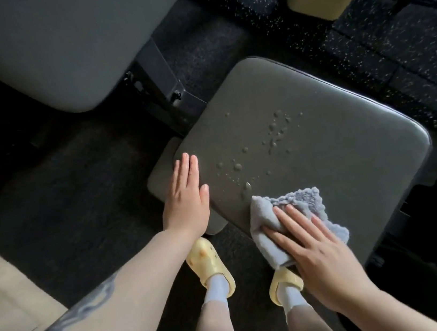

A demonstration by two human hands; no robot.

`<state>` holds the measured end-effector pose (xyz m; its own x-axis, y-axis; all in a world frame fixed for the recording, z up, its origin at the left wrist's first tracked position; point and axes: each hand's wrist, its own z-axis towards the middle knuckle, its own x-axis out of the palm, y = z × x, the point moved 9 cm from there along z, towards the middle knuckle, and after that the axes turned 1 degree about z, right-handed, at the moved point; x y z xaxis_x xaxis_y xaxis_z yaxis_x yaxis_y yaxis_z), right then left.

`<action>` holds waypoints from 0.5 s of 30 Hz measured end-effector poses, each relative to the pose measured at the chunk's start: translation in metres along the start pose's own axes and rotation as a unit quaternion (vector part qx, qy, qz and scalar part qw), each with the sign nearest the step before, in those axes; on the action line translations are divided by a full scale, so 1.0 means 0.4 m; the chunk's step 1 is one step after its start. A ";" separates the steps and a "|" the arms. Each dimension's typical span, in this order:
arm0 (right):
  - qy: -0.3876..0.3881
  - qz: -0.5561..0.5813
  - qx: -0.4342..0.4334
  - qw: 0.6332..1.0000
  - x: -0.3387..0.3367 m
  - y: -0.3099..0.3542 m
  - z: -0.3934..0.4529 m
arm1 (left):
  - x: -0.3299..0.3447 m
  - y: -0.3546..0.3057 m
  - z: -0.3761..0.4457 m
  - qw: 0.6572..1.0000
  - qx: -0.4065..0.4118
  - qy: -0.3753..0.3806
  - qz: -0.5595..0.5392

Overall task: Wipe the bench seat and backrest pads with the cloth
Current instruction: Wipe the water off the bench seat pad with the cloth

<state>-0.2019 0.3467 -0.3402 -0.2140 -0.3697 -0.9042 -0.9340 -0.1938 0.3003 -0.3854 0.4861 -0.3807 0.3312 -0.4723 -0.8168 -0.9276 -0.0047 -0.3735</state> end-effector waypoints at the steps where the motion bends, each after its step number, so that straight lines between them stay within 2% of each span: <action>1: -0.004 -0.005 0.000 1.000 -0.013 -0.029 0.003 | 0.000 -0.004 0.000 1.000 -0.009 -0.007 -0.016; 2: -0.021 0.001 0.027 0.999 -0.030 -0.056 0.021 | 0.000 -0.006 0.001 0.999 -0.015 -0.013 -0.027; 5: -0.084 0.062 0.192 0.976 -0.055 -0.064 0.103 | 0.000 -0.004 -0.002 0.999 -0.019 -0.027 -0.037; 6: -0.094 0.081 0.210 0.970 -0.049 -0.042 0.121 | 0.000 -0.002 -0.005 0.999 -0.021 -0.030 -0.038; 8: -0.070 0.087 0.156 0.981 -0.022 -0.003 0.126 | 0.005 -0.002 -0.013 0.998 -0.026 -0.033 -0.042; 11: -0.022 0.032 -0.005 0.999 -0.025 -0.032 0.057 | 0.018 -0.008 -0.031 0.997 -0.034 -0.037 -0.064; 13: -0.019 0.026 0.007 0.999 -0.059 -0.117 0.034 | 0.022 -0.010 -0.038 0.995 -0.042 -0.046 -0.076; 15: -0.042 0.032 0.095 0.994 -0.089 -0.173 0.063 | 0.023 -0.011 -0.041 0.994 -0.046 -0.055 -0.081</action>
<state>-0.1370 0.3962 -0.3364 -0.2910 -0.2976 -0.9093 -0.9530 0.0068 0.3028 -0.3809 0.4674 -0.3795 0.4899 -0.3602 -0.7939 -0.8707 -0.1564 -0.4663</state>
